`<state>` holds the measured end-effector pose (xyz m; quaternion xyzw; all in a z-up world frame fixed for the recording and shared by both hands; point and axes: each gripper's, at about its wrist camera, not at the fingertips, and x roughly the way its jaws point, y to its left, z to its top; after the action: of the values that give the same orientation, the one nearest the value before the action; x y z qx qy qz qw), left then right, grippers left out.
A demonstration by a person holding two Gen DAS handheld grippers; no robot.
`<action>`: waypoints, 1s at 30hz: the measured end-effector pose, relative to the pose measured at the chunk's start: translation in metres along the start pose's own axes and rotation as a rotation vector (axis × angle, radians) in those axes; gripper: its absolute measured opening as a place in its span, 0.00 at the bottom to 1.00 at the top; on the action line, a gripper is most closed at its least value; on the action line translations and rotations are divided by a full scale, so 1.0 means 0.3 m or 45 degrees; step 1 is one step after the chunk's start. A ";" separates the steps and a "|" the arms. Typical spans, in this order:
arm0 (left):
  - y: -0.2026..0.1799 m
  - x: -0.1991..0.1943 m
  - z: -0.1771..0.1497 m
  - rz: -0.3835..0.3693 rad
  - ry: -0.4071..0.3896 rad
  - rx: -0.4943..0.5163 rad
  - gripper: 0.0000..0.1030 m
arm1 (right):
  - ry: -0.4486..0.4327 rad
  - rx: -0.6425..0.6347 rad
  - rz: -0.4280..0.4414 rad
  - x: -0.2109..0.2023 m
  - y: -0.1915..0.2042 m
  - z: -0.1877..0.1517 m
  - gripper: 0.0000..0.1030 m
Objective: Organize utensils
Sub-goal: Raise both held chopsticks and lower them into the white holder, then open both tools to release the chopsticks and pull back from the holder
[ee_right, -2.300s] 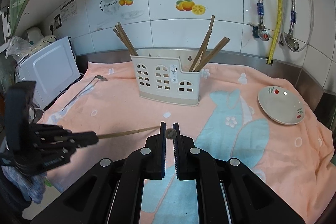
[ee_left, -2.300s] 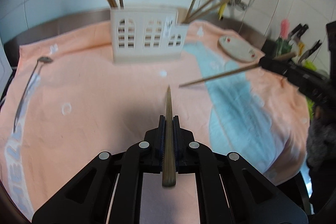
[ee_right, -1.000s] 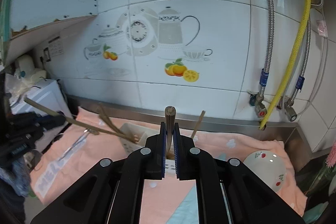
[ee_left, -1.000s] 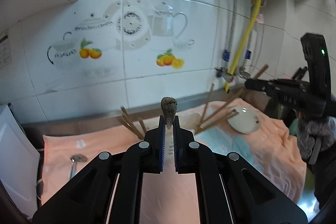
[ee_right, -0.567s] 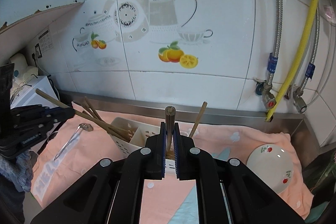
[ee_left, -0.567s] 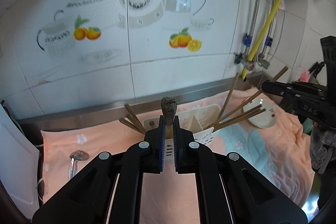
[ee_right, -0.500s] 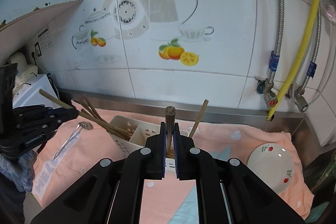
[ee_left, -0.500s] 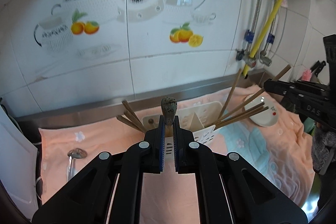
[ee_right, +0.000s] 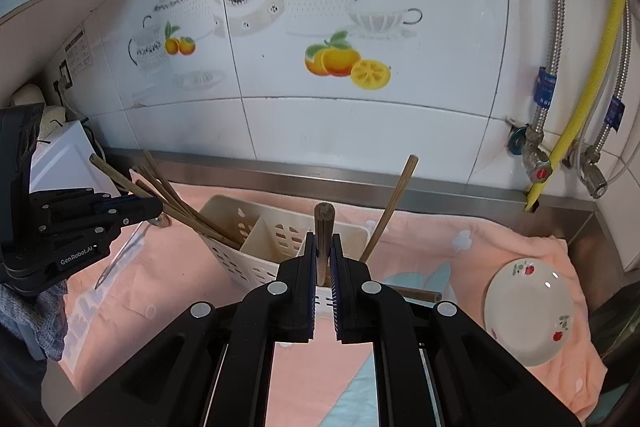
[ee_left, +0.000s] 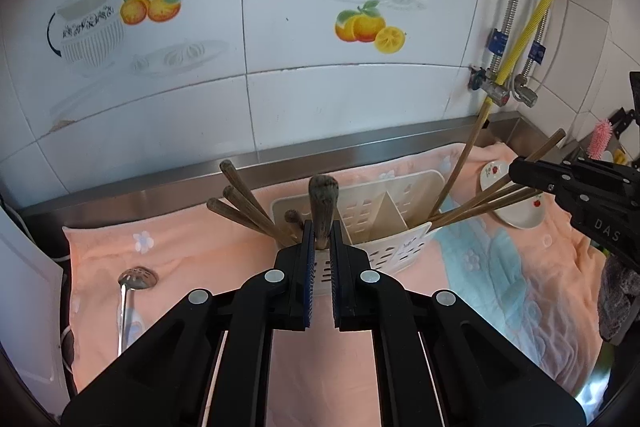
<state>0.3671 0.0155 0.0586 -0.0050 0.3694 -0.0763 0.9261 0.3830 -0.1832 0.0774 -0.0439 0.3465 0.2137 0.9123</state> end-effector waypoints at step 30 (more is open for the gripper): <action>-0.003 -0.011 -0.002 0.009 -0.008 -0.015 0.32 | 0.013 0.029 -0.004 0.032 -0.018 -0.016 0.11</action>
<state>0.3643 0.0151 0.0604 -0.0094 0.3671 -0.0709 0.9274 0.3889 -0.1855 0.0671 -0.0352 0.3534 0.2082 0.9113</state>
